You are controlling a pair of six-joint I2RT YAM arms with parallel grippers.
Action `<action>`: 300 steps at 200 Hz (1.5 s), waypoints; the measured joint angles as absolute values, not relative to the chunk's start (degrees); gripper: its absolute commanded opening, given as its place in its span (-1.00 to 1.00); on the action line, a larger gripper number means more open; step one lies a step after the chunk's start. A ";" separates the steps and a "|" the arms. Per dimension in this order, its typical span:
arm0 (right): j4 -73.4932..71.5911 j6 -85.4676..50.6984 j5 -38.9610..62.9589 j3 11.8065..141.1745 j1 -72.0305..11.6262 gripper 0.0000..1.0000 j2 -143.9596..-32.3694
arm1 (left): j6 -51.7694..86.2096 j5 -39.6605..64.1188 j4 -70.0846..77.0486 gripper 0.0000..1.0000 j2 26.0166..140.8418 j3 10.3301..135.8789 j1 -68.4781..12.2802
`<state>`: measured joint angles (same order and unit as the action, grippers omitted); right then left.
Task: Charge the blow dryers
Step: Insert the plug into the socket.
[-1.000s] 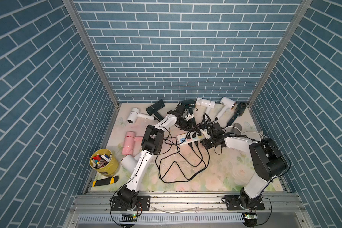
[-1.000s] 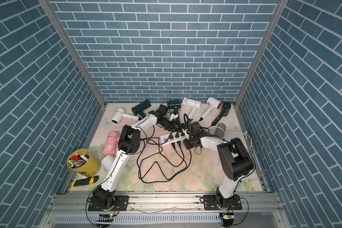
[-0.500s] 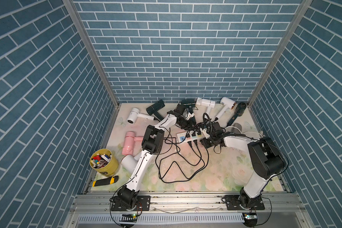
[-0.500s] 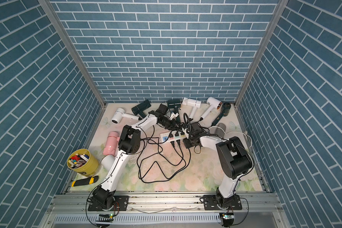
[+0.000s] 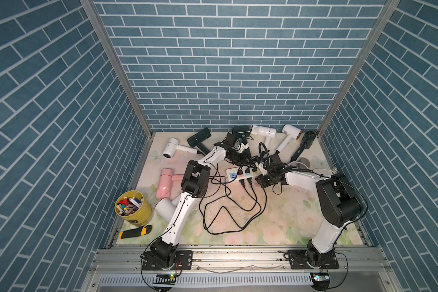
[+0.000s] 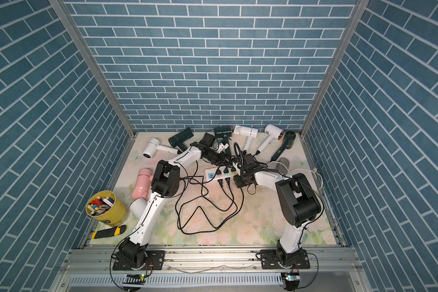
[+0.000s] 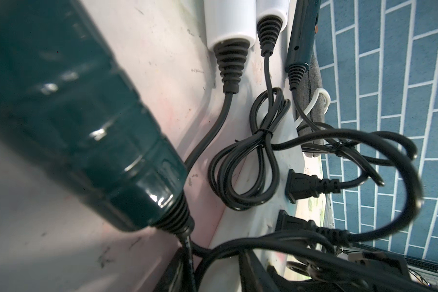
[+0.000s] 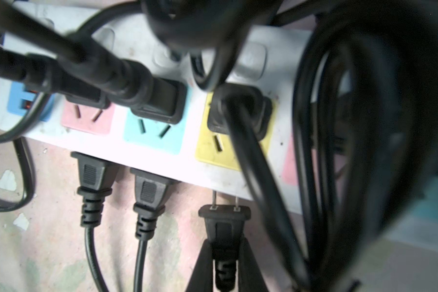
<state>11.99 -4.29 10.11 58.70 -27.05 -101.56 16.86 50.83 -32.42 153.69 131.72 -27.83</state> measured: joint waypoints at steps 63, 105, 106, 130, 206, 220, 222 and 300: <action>12.03 -5.37 9.93 58.76 -27.18 -1.00 -101.51 | 16.60 50.06 -25.45 -0.25 149.91 123.76 -27.83; 14.48 -7.25 7.44 60.49 -28.08 -1.00 -102.48 | 16.45 48.88 -20.82 -0.26 147.26 118.39 -27.81; 14.52 -7.27 7.35 60.49 -28.10 -1.00 -102.48 | 16.47 48.88 -20.75 -0.26 147.24 118.32 -27.81; 15.03 -7.70 5.56 60.69 -28.58 -1.00 -102.48 | 16.16 49.12 -20.16 -0.27 147.06 117.84 -27.81; 15.05 -7.09 6.42 61.08 -28.40 -1.00 -103.44 | 13.52 49.08 -23.31 -0.27 147.87 120.40 -27.81; 15.22 -6.22 7.88 61.25 -27.68 -1.00 -103.61 | 12.82 49.01 -24.23 -0.27 148.20 121.19 -27.81; 15.25 -6.04 8.12 61.25 -27.59 -1.00 -103.61 | 12.69 49.04 -24.40 -0.27 148.27 121.36 -27.81; 16.86 -1.87 13.82 62.33 -25.02 -1.00 -104.05 | 7.86 49.56 -29.95 -0.27 150.58 126.72 -27.77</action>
<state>16.86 -1.87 13.82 62.33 -25.02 -104.05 7.86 49.56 -29.95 150.58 126.72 -27.77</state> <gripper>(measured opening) 0.147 0.368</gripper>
